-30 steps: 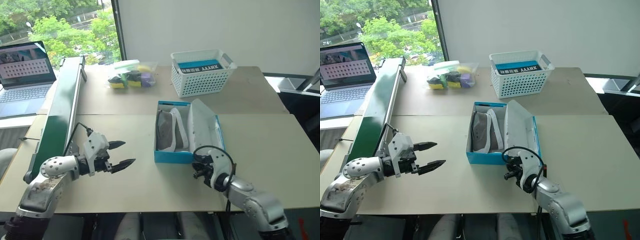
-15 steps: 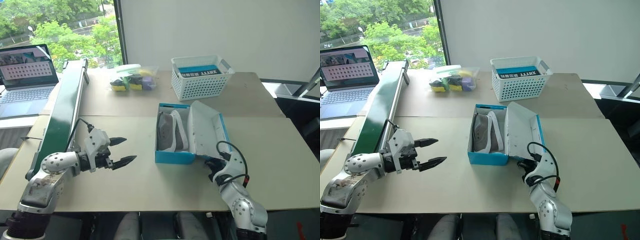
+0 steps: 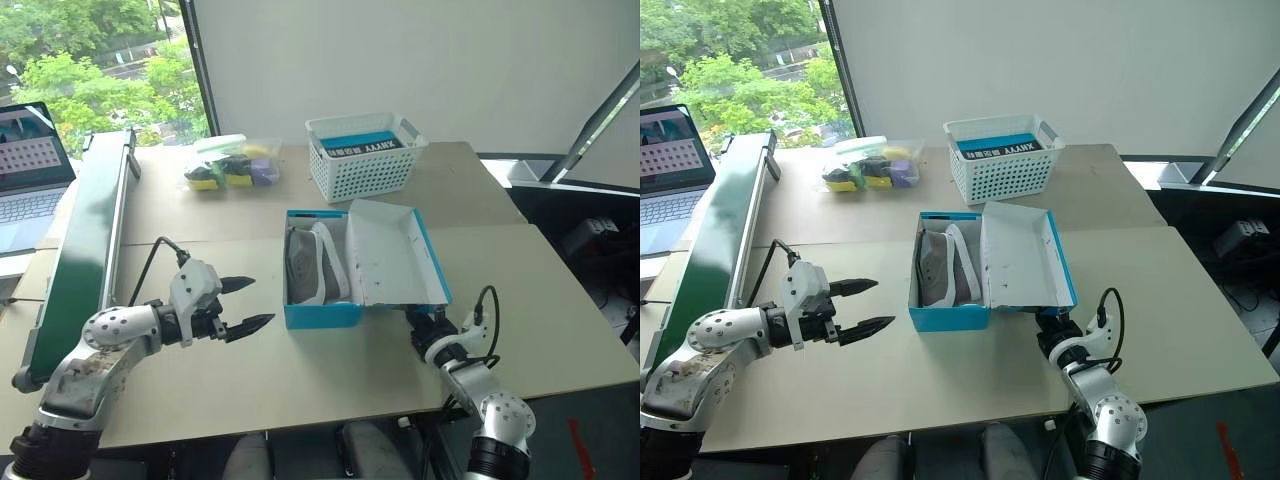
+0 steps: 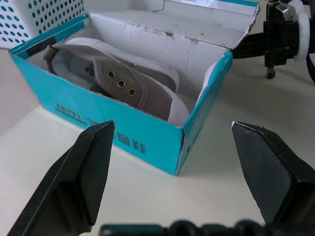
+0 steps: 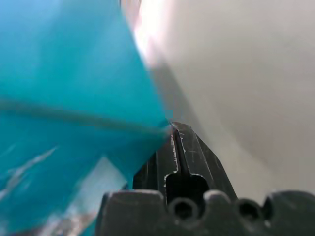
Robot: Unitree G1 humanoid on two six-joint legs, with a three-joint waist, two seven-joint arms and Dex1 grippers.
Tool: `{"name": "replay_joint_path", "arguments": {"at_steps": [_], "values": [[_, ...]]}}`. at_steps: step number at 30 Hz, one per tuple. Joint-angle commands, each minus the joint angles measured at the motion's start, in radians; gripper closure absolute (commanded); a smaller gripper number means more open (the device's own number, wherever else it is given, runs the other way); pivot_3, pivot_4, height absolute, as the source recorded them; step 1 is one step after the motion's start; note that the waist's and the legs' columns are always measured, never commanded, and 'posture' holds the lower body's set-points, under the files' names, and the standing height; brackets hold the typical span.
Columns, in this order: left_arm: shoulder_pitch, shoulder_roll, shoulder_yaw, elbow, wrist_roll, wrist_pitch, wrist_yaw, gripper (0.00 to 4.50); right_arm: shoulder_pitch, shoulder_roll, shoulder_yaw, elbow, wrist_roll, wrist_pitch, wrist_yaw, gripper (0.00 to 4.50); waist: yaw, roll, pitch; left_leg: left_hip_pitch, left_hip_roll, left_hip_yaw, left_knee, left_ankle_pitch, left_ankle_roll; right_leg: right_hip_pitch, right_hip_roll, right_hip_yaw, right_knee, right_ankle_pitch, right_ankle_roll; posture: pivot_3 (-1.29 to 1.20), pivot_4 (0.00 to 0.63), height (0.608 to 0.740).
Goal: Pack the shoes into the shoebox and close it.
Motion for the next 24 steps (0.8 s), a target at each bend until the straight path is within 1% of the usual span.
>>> {"name": "replay_joint_path", "arguments": {"at_steps": [1,2,3,4,6,7,8,9,14,16,19,22,24], "values": [[0.003,0.008,0.021,-0.033,0.003,0.005,0.010,0.47,-0.030,0.035,0.058,-0.051,0.046,-0.007,0.054,4.47,-0.002,0.001,0.001,-0.001,0.000,0.001,0.000,0.000,0.000,-0.001,0.000,0.000,0.000,0.000,0.000,0.00,0.150,0.738],[0.005,0.008,0.022,-0.036,0.003,0.005,0.012,0.47,-0.034,0.033,0.073,-0.079,0.052,-0.010,0.073,4.47,-0.002,0.001,0.001,-0.002,0.001,0.001,0.000,0.000,0.000,-0.002,0.001,0.000,0.000,0.000,0.000,0.00,0.150,0.738],[0.008,0.009,0.025,-0.038,0.002,0.006,0.014,0.47,-0.036,0.031,0.084,-0.112,0.065,-0.014,0.097,4.47,-0.002,0.006,0.004,-0.003,0.001,0.002,0.000,0.000,0.000,-0.003,0.001,0.000,0.000,0.001,0.002,0.00,0.150,0.738],[0.011,0.009,0.029,-0.040,0.002,0.007,0.018,0.47,-0.040,0.031,0.095,-0.155,0.092,-0.017,0.125,4.47,0.000,0.014,0.008,-0.004,0.000,0.002,0.000,0.000,0.000,-0.005,0.000,0.001,0.000,0.004,0.006,0.00,0.150,0.738],[0.018,0.009,0.037,-0.046,0.000,0.009,0.027,0.47,-0.048,0.022,0.123,-0.231,0.147,-0.015,0.175,4.47,0.005,0.020,0.008,-0.009,-0.002,0.003,-0.001,0.000,0.000,-0.010,0.000,0.001,0.001,0.003,0.008,0.00,0.150,0.738],[0.022,0.008,0.041,-0.049,0.000,0.010,0.031,0.47,-0.055,0.010,0.144,-0.262,0.152,-0.015,0.196,4.47,0.007,0.021,0.009,-0.015,-0.005,0.003,-0.002,0.000,0.000,-0.018,0.000,0.002,0.004,0.003,0.008,0.00,0.150,0.738],[0.025,0.006,0.043,-0.052,0.000,0.011,0.035,0.47,-0.062,0.001,0.159,-0.279,0.159,-0.016,0.206,4.47,0.007,0.021,0.009,-0.020,-0.007,0.002,-0.001,0.000,0.000,-0.025,-0.001,0.003,0.010,0.004,0.006,0.00,0.150,0.738],[0.028,0.005,0.044,-0.054,0.001,0.011,0.038,0.47,-0.073,-0.007,0.170,-0.292,0.168,-0.019,0.216,4.47,0.009,0.022,0.009,-0.021,-0.007,0.002,-0.001,0.000,0.000,-0.026,-0.001,0.003,0.012,0.003,0.004,0.00,0.150,0.738],[0.053,0.000,0.057,-0.076,0.000,0.013,0.059,0.47,-0.135,-0.062,0.210,-0.384,0.274,-0.013,0.300,4.47,0.023,0.023,0.010,-0.021,-0.009,0.001,-0.001,-0.001,0.001,-0.025,-0.003,0.002,0.012,0.003,0.003,0.00,0.150,0.738],[0.060,-0.003,0.063,-0.082,-0.001,0.015,0.070,0.47,-0.159,-0.098,0.243,-0.388,0.279,0.005,0.311,4.47,0.023,0.023,0.010,-0.021,-0.010,0.001,0.002,-0.001,0.001,-0.024,-0.004,0.001,0.012,0.003,0.005,0.00,0.150,0.738],[0.072,-0.005,0.070,-0.096,-0.005,0.017,0.083,0.47,-0.213,-0.174,0.326,-0.379,0.201,0.035,0.313,4.47,0.025,0.023,0.010,-0.019,-0.010,0.001,0.004,-0.001,0.001,-0.021,-0.004,0.001,0.011,0.000,0.011,0.00,0.150,0.738],[0.094,-0.007,0.078,-0.116,-0.008,0.019,0.095,0.47,-0.359,-0.240,0.462,-0.307,-0.022,0.017,0.273,4.47,0.020,0.023,0.010,-0.019,-0.010,0.002,0.004,-0.001,0.001,-0.022,-0.004,0.001,0.011,-0.001,0.011,0.00,0.150,0.738],[0.109,-0.010,0.084,-0.129,-0.010,0.022,0.105,0.47,-0.482,-0.273,0.585,-0.208,-0.237,-0.037,0.266,4.47,0.014,0.023,0.011,-0.018,-0.009,0.003,0.004,-0.001,0.001,-0.022,-0.003,0.002,0.012,0.000,0.010,0.00,0.150,0.738]]}}
